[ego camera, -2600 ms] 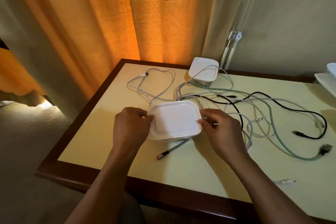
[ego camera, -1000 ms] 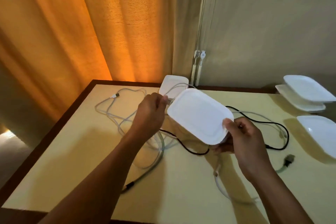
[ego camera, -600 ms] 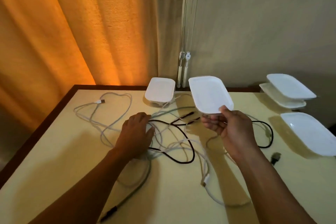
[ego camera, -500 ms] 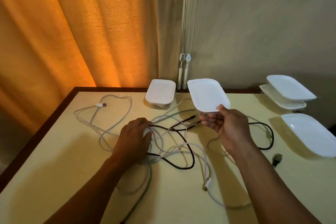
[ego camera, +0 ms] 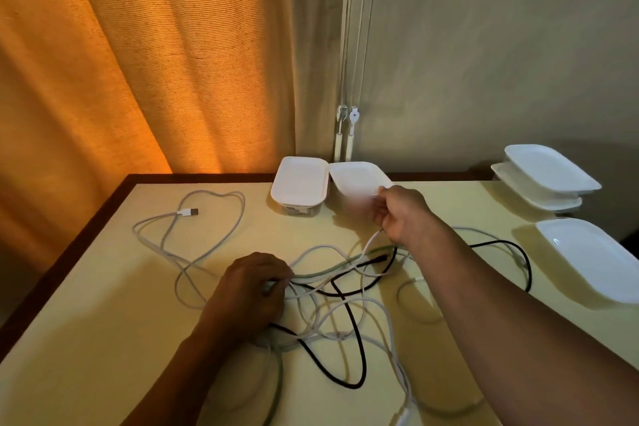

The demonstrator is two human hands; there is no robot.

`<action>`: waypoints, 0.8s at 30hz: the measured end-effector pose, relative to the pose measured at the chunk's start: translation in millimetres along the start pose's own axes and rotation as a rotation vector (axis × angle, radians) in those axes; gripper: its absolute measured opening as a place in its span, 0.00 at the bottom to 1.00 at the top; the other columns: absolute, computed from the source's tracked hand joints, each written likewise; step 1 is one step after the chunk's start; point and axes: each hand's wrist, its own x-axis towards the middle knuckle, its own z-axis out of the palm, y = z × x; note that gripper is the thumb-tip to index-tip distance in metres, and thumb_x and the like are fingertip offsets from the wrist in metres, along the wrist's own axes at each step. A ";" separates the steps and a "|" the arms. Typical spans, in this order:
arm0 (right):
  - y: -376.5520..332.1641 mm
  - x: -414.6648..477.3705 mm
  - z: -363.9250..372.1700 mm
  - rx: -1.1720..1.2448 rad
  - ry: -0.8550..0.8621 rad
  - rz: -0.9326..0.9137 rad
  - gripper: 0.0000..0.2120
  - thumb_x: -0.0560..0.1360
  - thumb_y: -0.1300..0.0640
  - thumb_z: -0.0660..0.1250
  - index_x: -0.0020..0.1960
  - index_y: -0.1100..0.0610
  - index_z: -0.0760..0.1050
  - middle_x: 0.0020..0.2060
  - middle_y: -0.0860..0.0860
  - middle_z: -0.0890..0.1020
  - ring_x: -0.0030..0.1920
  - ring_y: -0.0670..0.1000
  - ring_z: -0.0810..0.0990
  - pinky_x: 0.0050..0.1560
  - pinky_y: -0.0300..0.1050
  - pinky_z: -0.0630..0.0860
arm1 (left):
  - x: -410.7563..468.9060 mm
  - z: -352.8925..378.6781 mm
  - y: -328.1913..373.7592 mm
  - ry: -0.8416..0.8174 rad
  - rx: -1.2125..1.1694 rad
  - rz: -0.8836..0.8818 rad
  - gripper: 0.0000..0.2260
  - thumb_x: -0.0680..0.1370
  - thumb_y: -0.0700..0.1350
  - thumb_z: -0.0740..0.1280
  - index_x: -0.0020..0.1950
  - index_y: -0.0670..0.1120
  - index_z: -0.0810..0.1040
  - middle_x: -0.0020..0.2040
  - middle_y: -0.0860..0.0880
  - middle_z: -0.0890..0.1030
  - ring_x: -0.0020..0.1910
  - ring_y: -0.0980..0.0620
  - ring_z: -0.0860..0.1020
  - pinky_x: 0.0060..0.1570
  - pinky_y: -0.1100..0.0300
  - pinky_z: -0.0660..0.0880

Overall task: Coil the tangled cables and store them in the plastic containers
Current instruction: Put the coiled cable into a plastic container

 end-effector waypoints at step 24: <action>-6.8 11.1 -7.9 -1.681 -0.349 -0.538 0.24 0.83 0.54 0.63 0.78 0.45 0.64 0.81 0.53 0.60 0.76 0.60 0.65 0.72 0.48 0.63 | 125.9 6.4 17.0 -0.456 0.716 -0.111 0.29 0.84 0.40 0.62 0.83 0.54 0.57 0.84 0.50 0.56 0.80 0.45 0.61 0.72 0.44 0.69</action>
